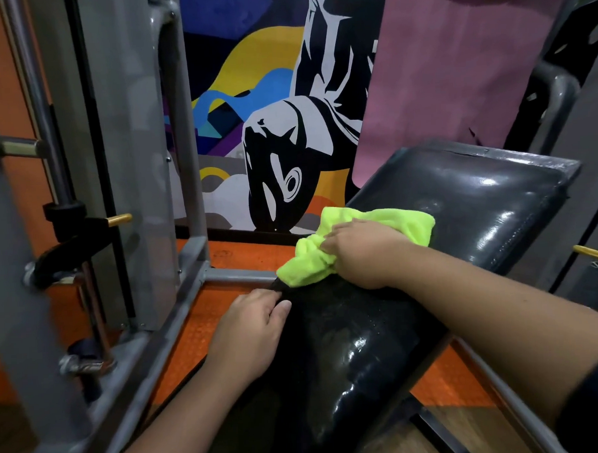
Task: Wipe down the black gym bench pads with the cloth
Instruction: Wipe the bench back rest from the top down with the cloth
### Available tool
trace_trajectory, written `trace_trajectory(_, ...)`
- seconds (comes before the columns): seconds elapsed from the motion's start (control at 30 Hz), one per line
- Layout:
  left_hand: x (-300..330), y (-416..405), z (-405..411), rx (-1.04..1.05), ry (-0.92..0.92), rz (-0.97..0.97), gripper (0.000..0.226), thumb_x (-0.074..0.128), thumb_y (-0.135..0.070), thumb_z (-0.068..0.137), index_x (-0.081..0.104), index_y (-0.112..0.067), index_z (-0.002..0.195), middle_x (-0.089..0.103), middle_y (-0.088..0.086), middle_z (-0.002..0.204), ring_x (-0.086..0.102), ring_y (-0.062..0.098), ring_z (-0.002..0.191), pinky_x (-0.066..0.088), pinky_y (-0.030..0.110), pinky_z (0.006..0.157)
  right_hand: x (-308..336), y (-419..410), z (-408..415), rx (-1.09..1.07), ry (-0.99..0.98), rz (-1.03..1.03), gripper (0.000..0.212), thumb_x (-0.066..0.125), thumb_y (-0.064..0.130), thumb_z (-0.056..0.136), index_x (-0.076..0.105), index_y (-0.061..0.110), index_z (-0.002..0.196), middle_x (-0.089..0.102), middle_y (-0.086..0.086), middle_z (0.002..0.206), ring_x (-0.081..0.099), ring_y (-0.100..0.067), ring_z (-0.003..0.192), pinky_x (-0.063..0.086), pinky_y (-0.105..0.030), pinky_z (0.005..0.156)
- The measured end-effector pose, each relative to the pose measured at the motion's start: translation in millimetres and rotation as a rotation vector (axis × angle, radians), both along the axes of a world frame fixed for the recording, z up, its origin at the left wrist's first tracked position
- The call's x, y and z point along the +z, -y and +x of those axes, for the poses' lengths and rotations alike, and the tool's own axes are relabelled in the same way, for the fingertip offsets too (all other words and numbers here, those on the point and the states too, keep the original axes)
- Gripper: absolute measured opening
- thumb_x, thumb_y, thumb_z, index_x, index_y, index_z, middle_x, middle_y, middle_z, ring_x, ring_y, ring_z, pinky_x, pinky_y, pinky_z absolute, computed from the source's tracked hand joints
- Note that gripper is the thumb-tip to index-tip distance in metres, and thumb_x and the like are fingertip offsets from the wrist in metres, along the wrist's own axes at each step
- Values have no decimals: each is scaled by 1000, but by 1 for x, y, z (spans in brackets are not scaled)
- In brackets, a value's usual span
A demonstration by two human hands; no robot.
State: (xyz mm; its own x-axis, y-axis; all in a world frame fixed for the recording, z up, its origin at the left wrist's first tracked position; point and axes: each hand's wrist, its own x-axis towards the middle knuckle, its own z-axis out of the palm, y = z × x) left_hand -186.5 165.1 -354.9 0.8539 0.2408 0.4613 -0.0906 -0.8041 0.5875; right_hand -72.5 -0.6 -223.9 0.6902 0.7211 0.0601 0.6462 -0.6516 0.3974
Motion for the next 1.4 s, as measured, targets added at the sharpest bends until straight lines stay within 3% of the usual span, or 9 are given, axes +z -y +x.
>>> trace_trajectory(0.1, 1, -1, -3, 31, -14, 14, 36, 46, -41, 97, 63, -24, 124, 64, -11, 122, 54, 12, 114, 43, 31, 94, 9, 3, -2, -49, -3, 41, 31, 45, 21, 91, 60, 26, 117, 61, -3, 118, 55, -27, 114, 45, -37, 96)
trace_trajectory(0.23, 3, -2, -5, 28, -49, 11, 31, 44, -43, 97, 67, -28, 112, 68, -6, 106, 57, 15, 107, 47, 35, 86, 0, 6, -8, 54, 40, 11, 21, 47, 20, 90, 60, 26, 105, 62, -2, 113, 54, -23, 114, 37, -40, 109)
trace_trajectory(0.5, -2, -3, -6, -23, -137, 45, 41, 39, -51, 96, 61, -32, 124, 65, -12, 113, 54, 9, 113, 48, 32, 87, 0, 10, -11, 67, 70, 20, 24, 47, 20, 91, 61, 23, 111, 63, -1, 120, 52, -22, 120, 35, -39, 110)
trace_trajectory(0.63, 2, 2, -9, -9, -112, 95, 42, 42, -45, 98, 56, -27, 133, 62, -11, 126, 48, 9, 122, 42, 30, 96, 8, 22, -10, 11, 21, 63, 26, 45, 24, 88, 62, 24, 107, 63, -1, 114, 56, -27, 114, 48, -44, 97)
trace_trajectory(0.77, 1, 2, -6, -1, -121, 113, 40, 43, -44, 98, 60, -25, 128, 64, -9, 125, 52, 13, 118, 44, 33, 95, -4, 13, -18, 100, 84, 11, 28, 46, 20, 90, 62, 23, 113, 64, -2, 120, 54, -24, 118, 40, -40, 106)
trace_trajectory(0.93, 0, 1, -5, 1, -135, 144, 43, 43, -45, 98, 56, -25, 134, 57, -13, 135, 47, 11, 125, 40, 29, 100, -1, 18, -21, 56, 45, 67, 22, 47, 20, 87, 63, 22, 101, 64, -1, 105, 58, -27, 106, 50, -43, 92)
trace_trajectory(1.1, -2, 2, -4, -2, -157, 175, 39, 40, -48, 97, 59, -30, 125, 63, -14, 119, 52, 11, 112, 42, 27, 82, -14, 21, -30, 145, 72, -17, 32, 46, 18, 88, 64, 21, 115, 65, -2, 120, 55, -25, 120, 42, -41, 104)
trace_trajectory(1.23, -4, 1, -5, 3, -160, 146, 45, 42, -48, 97, 52, -29, 136, 55, -15, 136, 47, 8, 122, 41, 27, 96, -2, 21, -25, 72, 67, 28, 32, 46, 19, 87, 64, 21, 114, 65, -4, 121, 55, -28, 121, 44, -44, 104)
trace_trajectory(1.4, -2, 3, -7, -20, -194, 169, 37, 40, -48, 97, 58, -33, 126, 60, -16, 125, 52, 13, 115, 44, 32, 91, -12, 31, -41, 126, 52, -10, 40, 46, 20, 93, 59, 23, 131, 56, -2, 141, 44, -22, 136, 32, -40, 115)
